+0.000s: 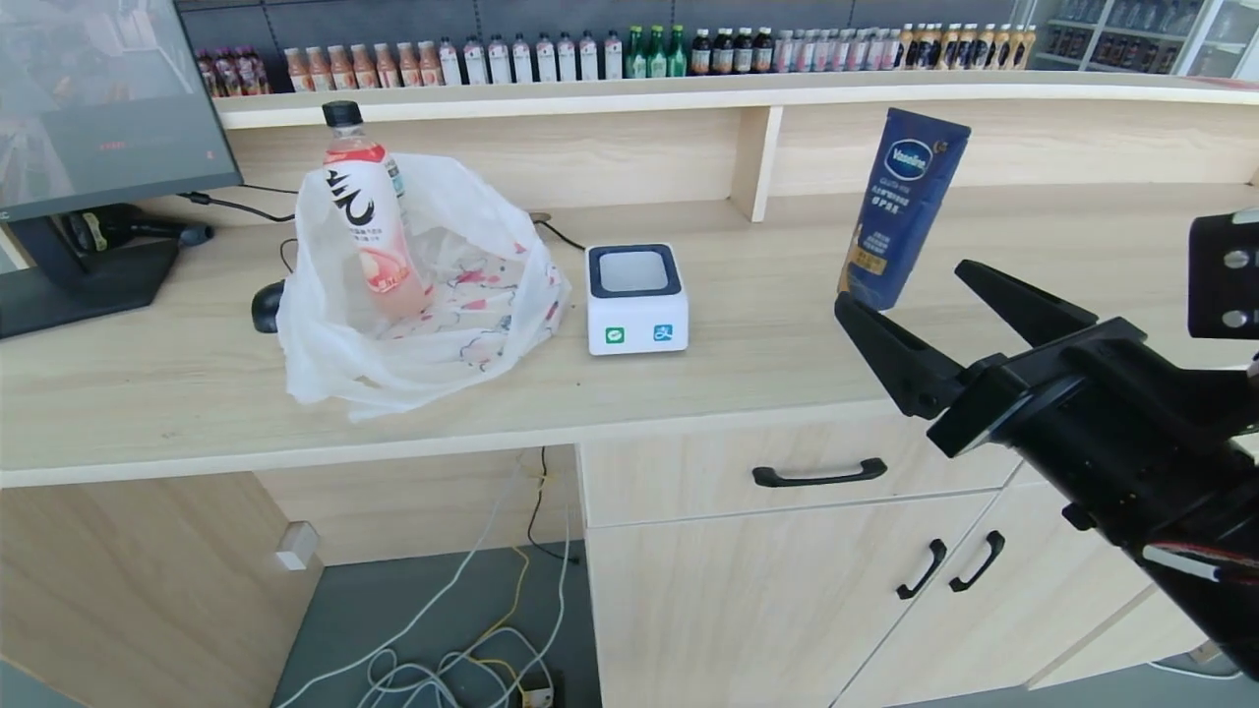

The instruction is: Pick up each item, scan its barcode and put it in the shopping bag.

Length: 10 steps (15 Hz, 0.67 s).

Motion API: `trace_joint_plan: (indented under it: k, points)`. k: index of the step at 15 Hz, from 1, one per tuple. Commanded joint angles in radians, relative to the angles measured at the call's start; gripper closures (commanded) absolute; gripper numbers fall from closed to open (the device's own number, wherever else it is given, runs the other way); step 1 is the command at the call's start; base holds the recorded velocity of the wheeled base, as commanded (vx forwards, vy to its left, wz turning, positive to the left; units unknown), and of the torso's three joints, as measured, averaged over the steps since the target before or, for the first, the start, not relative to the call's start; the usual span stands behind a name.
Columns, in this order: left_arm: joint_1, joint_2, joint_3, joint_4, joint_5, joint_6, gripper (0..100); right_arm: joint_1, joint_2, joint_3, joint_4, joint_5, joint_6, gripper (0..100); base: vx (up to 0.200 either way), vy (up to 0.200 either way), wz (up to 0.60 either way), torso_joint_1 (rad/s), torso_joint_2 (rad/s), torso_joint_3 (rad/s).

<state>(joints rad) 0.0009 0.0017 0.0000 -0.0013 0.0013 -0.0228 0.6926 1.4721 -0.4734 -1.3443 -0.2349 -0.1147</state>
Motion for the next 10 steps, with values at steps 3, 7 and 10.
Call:
trace_joint_plan:
  k: [3, 7, 10]
  points:
    - [0.001, 0.0, 0.0, 0.0, 0.0, 0.0, 0, 0.001, 0.024, -0.001, -0.032, -0.007, 0.0, 0, 0.0, -0.2, 0.2, 0.002, 0.0, 0.002]
    - [0.001, 0.0, 0.0, 0.001, 0.0, 0.0, 0, 0.001, 0.024, -0.004, -0.029, 0.002, 0.0, 0, 0.0, -0.2, 0.0, 0.0, 0.0, 0.001]
    - [0.001, 0.0, 0.0, 0.001, 0.0, 0.0, 0, 0.001, 0.045, -0.033, -0.03, 0.002, 0.004, 0, 0.0, -0.2, 0.0, 0.002, 0.0, 0.001]
